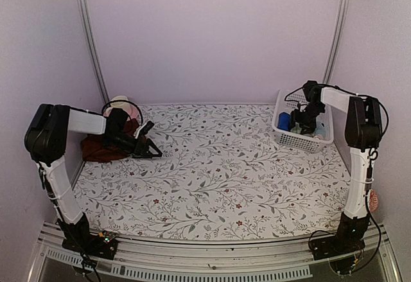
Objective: Roll the towels
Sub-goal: Adjust the towel in the storage box.
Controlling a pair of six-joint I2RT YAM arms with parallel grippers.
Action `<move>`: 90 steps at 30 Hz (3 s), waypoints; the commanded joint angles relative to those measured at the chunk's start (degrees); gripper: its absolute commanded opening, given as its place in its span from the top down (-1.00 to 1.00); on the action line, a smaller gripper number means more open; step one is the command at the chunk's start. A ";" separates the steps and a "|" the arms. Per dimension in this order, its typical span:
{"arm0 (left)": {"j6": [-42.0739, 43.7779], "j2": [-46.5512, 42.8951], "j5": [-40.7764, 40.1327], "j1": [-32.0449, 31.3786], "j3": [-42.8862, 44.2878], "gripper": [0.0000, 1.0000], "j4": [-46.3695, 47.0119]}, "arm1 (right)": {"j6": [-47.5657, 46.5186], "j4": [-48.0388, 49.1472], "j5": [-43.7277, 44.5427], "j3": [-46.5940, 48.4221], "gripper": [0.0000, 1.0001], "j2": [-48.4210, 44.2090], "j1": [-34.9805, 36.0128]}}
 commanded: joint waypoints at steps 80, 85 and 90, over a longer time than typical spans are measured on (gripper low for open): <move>0.98 1.36 1.14 0.61 1.61 -0.95 -0.91 | -1.50 -4.38 7.09 5.41 -0.36 -5.58 0.40; 1.31 0.70 -0.41 0.96 2.35 -0.95 -1.41 | -3.21 -4.86 6.54 4.92 -0.41 -10.03 0.48; 1.82 -0.88 -2.29 2.58 3.04 -0.95 -1.58 | -3.89 -0.22 11.63 -1.74 -0.54 -17.92 3.33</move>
